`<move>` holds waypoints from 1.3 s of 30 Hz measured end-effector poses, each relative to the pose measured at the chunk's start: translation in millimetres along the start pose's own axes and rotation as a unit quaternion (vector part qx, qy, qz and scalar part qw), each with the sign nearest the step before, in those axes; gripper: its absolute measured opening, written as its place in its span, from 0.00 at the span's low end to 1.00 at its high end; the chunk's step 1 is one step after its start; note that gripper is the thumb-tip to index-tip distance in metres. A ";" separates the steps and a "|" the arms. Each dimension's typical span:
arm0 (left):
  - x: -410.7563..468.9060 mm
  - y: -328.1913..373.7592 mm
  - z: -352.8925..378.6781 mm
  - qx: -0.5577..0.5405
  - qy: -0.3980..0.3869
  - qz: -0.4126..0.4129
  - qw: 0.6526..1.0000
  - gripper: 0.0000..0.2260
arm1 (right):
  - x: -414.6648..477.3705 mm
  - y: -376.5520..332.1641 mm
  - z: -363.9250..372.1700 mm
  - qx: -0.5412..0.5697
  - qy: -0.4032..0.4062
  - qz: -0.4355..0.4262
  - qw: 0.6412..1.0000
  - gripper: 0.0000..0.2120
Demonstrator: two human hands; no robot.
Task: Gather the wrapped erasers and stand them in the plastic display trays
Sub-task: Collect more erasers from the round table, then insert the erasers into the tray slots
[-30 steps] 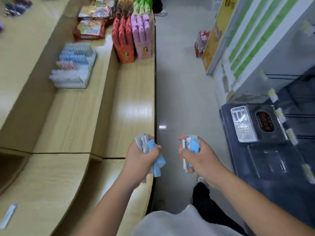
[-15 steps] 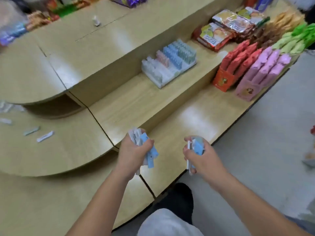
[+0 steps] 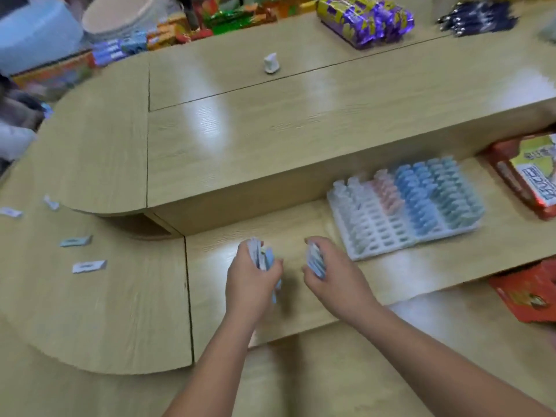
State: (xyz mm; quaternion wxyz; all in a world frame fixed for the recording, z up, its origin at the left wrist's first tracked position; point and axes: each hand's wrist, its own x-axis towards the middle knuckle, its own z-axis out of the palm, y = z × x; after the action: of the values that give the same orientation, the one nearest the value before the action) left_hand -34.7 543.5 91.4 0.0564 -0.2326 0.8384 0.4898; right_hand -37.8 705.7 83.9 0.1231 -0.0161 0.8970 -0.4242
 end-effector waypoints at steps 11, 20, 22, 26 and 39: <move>78.2 -21.1 61.5 0.283 0.158 0.046 0.945 0.15 | 118.2 39.4 33.8 -0.308 0.085 -0.171 0.932 0.29; 82.6 -35.8 51.1 0.086 0.089 0.086 0.989 0.32 | 124.4 42.8 37.6 -0.298 0.052 -0.169 0.938 0.33; 79.2 -40.3 43.8 -0.014 0.078 0.095 0.992 0.30 | 122.1 42.4 34.7 -0.299 0.023 -0.170 0.939 0.37; 72.7 -48.8 31.5 -0.166 0.149 0.124 0.967 0.20 | 112.5 41.3 27.0 -0.287 -0.020 -0.203 0.936 0.34; 59.4 -83.3 -6.9 0.171 0.180 0.029 0.968 0.19 | 129.8 -16.9 54.2 -0.339 -0.085 -0.135 0.927 0.29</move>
State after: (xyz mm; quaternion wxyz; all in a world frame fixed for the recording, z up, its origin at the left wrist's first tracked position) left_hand -49.3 483.4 9.5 -0.0707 -0.2799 0.9123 0.2903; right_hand -152.2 636.6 36.9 0.1274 -0.2142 0.9628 -0.1043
